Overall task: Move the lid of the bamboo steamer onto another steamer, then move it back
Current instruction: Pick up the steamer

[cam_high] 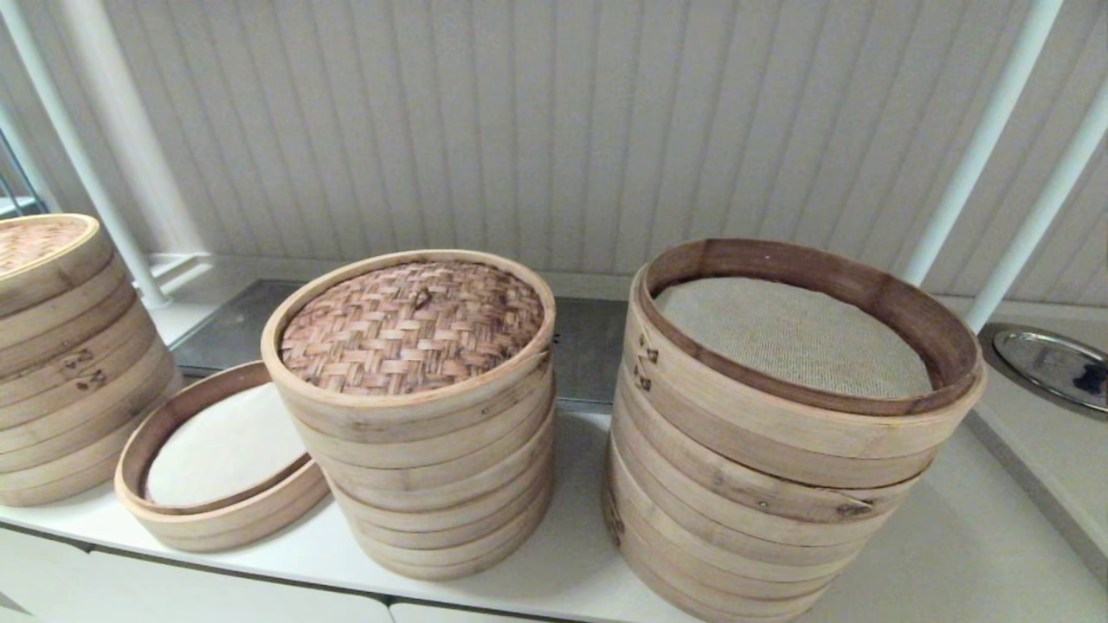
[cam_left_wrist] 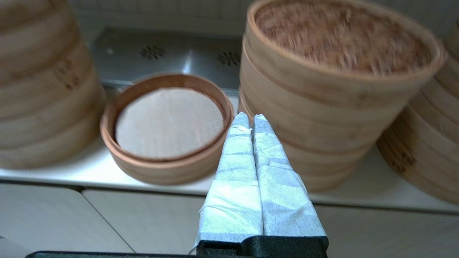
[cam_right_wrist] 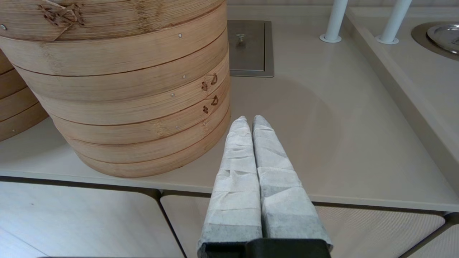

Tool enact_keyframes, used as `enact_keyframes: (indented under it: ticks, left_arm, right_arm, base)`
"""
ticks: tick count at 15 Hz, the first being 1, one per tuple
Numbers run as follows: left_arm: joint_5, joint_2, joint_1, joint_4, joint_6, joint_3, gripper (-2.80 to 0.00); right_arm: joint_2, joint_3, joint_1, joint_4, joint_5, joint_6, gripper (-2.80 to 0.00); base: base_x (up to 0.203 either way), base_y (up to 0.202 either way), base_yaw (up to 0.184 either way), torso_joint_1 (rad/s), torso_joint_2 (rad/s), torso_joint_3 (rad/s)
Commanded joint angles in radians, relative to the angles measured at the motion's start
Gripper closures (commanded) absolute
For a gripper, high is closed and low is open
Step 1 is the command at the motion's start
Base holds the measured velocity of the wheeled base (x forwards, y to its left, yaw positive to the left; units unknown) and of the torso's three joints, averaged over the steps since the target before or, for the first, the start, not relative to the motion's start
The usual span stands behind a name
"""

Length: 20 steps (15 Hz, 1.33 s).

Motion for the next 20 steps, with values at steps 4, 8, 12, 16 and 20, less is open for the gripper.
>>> enact_keyframes:
  ticks: [4, 8, 12, 16, 20]
  left_arm:
    - [-0.034, -0.254, -0.027, -0.035, -0.004, 0.212, 0.00]
    - [-0.025, -0.379, -0.065, -0.030, -0.001, 0.354, 0.00]
    - [0.064, -0.493, -0.073, -0.070, 0.082, 0.451, 0.00]
    - [0.084, -0.526, -0.073, -0.130, 0.132, 0.555, 0.00]
    - [0.084, -0.528, -0.073, -0.168, 0.134, 0.610, 0.00]
  right_arm:
    - [0.000, 0.002, 0.000, -0.001, 0.000, 0.000, 0.00]
    - [0.000, 0.002, 0.000, -0.001, 0.000, 0.000, 0.00]
    - [0.000, 0.002, 0.000, -0.001, 0.000, 0.000, 0.00]
    - [0.002, 0.002, 0.000, -0.001, 0.000, 0.000, 0.00]
    - [0.000, 0.002, 0.000, -0.001, 0.000, 0.000, 0.00]
  base:
    - [0.000, 0.000, 0.000, 0.000, 0.00, 0.000]
    - [0.000, 0.000, 0.000, 0.000, 0.00, 0.000]
    - [0.000, 0.000, 0.000, 0.000, 0.00, 0.000]
    - [0.000, 0.000, 0.000, 0.000, 0.00, 0.000]
    - [0.000, 0.000, 0.000, 0.000, 0.00, 0.000]
